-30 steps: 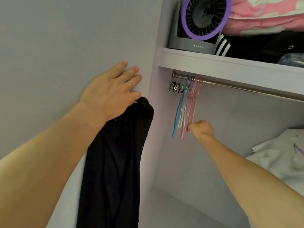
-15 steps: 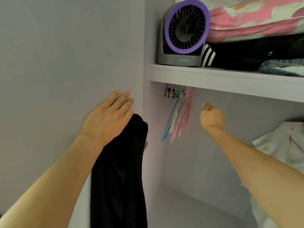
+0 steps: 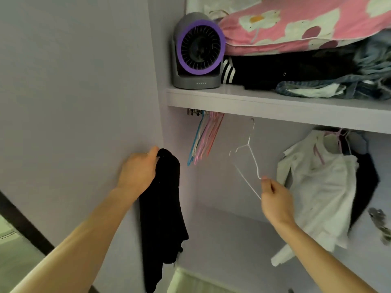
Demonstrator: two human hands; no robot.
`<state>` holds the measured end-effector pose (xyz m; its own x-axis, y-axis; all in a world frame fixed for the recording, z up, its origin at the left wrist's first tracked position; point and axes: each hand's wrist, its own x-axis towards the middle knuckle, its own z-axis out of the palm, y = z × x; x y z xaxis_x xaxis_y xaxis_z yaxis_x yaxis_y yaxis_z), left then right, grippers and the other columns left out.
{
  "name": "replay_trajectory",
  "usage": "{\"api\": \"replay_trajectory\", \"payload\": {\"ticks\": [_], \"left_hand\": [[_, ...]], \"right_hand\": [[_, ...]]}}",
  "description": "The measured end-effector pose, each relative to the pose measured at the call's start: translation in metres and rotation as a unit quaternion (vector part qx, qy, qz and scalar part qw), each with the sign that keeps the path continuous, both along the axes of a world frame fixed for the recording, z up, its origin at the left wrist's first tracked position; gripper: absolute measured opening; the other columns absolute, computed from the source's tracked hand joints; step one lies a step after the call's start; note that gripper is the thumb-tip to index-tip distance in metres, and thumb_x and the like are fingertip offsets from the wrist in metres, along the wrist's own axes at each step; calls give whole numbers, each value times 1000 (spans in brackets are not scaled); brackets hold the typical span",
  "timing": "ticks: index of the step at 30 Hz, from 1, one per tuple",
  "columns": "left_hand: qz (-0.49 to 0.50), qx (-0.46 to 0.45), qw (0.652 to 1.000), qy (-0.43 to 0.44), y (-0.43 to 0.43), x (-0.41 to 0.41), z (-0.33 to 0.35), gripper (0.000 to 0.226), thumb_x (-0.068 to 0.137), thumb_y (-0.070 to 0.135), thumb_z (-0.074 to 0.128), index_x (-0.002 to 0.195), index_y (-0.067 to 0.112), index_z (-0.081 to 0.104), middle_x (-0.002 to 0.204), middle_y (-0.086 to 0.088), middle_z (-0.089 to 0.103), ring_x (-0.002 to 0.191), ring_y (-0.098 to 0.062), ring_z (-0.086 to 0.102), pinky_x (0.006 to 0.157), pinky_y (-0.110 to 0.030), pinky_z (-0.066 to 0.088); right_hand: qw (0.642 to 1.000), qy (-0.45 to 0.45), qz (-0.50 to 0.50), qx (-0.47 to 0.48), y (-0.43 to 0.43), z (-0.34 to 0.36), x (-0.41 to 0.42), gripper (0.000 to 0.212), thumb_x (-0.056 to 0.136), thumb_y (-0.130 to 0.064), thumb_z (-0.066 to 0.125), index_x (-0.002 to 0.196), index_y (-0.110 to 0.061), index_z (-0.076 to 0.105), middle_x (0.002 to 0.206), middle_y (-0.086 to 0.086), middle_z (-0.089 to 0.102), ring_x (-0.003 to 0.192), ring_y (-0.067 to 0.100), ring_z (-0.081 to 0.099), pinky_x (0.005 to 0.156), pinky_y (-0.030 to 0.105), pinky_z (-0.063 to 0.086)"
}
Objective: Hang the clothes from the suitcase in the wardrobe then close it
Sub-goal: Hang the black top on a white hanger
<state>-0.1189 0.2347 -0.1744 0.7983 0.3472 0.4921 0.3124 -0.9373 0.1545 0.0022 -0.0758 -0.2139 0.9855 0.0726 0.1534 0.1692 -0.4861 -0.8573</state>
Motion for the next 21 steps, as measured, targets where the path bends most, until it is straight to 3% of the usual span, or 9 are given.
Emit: {"api": "replay_trajectory", "payload": {"ticks": [1,3,4,6,10,16,19,21], "left_hand": [[7,-155,988,-23,-15,1,-1,14,102,16,49,109,4,55,74,-12,60,76,-39,61,65,-42,47],[10,-439,895,-81,-40,9,-11,22,106,22,40,115,9,57,97,-8,64,99,-35,62,84,-41,48],[14,-530,842,-100,-52,14,-15,23,106,26,42,116,13,58,104,-6,64,106,-32,62,91,-40,49],[30,-628,776,-56,-83,16,-30,33,104,36,45,128,16,57,118,-8,63,114,-31,60,101,-45,49],[17,-693,711,118,-151,16,-45,46,103,44,48,132,9,54,125,-9,62,115,-31,59,104,-46,48],[-17,-789,604,112,-204,16,-50,33,92,35,66,115,12,69,108,-13,73,101,-33,70,98,-47,53],[-53,-766,628,127,-218,21,-45,33,97,39,60,113,11,67,107,-13,73,99,-32,70,96,-46,54],[-84,-736,654,150,-223,24,-39,37,99,41,57,114,9,65,107,-13,73,97,-31,71,88,-42,57]], "right_hand": [[1000,8,-3,16,-14,-2,-14,45,103,-26,44,61,-9,35,53,5,40,56,24,39,60,39,36],[998,25,-6,59,-32,-2,-36,48,103,-31,46,61,-14,30,54,3,32,57,21,33,60,37,33],[996,36,-3,80,-40,-2,-46,48,103,-32,47,60,-18,28,55,2,29,57,20,30,60,36,31],[988,75,0,134,-58,-3,-69,53,103,-33,49,57,-23,25,57,-2,23,55,17,23,54,31,25],[954,139,17,266,-85,-1,-107,54,103,-27,50,59,-23,18,62,1,12,54,18,10,52,30,11],[955,171,-10,241,-129,-18,-137,49,103,-31,48,59,-21,29,58,1,17,51,16,14,46,23,20],[969,178,15,169,-149,-24,-143,49,103,-33,46,58,-18,35,52,2,30,49,15,27,53,27,29],[967,194,47,160,-154,-20,-141,44,102,-33,48,62,-16,50,57,3,49,57,16,47,62,29,36]]}}
